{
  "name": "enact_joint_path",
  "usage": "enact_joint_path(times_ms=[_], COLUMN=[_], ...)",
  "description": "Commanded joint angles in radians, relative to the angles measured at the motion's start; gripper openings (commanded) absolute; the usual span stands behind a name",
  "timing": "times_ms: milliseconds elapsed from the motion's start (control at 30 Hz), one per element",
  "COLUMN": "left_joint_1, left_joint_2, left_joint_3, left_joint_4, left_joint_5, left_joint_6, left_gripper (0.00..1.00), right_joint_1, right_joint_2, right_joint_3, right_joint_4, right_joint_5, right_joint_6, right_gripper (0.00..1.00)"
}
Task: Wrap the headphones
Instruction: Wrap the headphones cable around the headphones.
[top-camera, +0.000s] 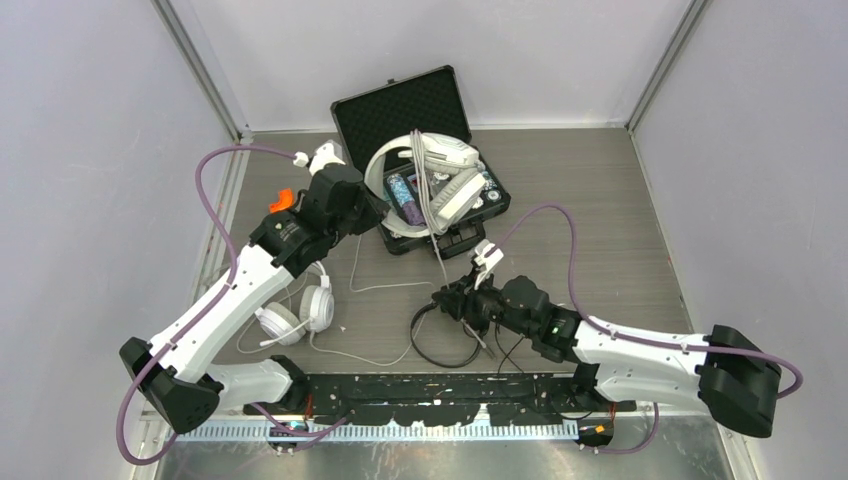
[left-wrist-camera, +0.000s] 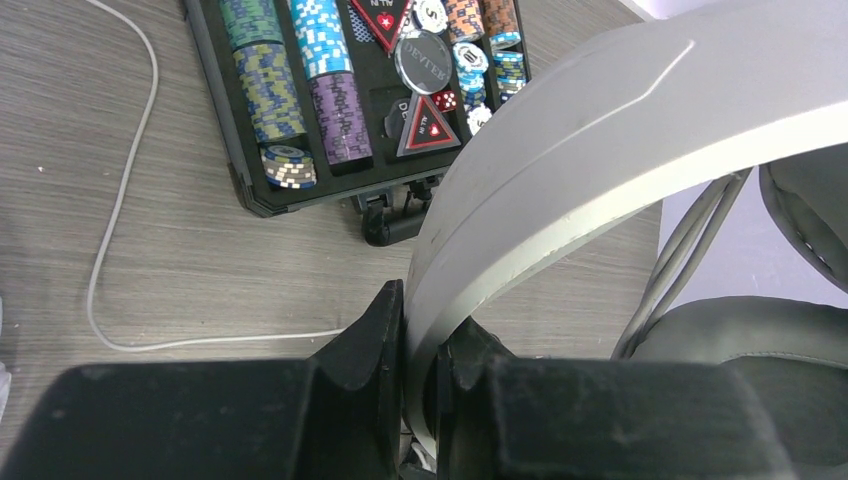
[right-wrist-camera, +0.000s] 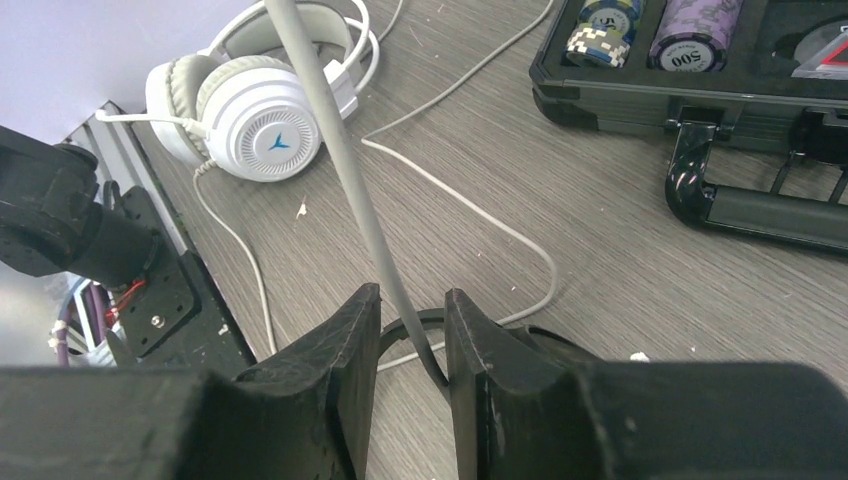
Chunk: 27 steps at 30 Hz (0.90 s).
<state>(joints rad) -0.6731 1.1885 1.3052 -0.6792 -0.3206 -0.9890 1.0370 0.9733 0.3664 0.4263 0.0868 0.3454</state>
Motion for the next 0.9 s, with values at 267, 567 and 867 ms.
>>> enact_joint_path(times_ms=[267,567,867], left_joint_1=[0.004,0.003,0.005], left_joint_2=[-0.027,-0.012,-0.023], left_joint_3=[0.086,0.179,0.184], left_joint_4=[0.088,0.07,0.162], left_joint_5=[-0.001,0.01,0.291], left_joint_6=[-0.028,0.012,0.137], left_gripper=[0.0,0.0,0.0], right_joint_1=[0.006,0.006,-0.001], right_joint_2=[0.155,0.027,-0.201], right_joint_3=[-0.075,-0.113,-0.078], right_joint_4=[0.26,0.218,0.018], right_joint_5=[0.015,0.13,0.261], right_joint_6=[-0.008,-0.01,-0.033], right_gripper=[0.29,0.0,0.0])
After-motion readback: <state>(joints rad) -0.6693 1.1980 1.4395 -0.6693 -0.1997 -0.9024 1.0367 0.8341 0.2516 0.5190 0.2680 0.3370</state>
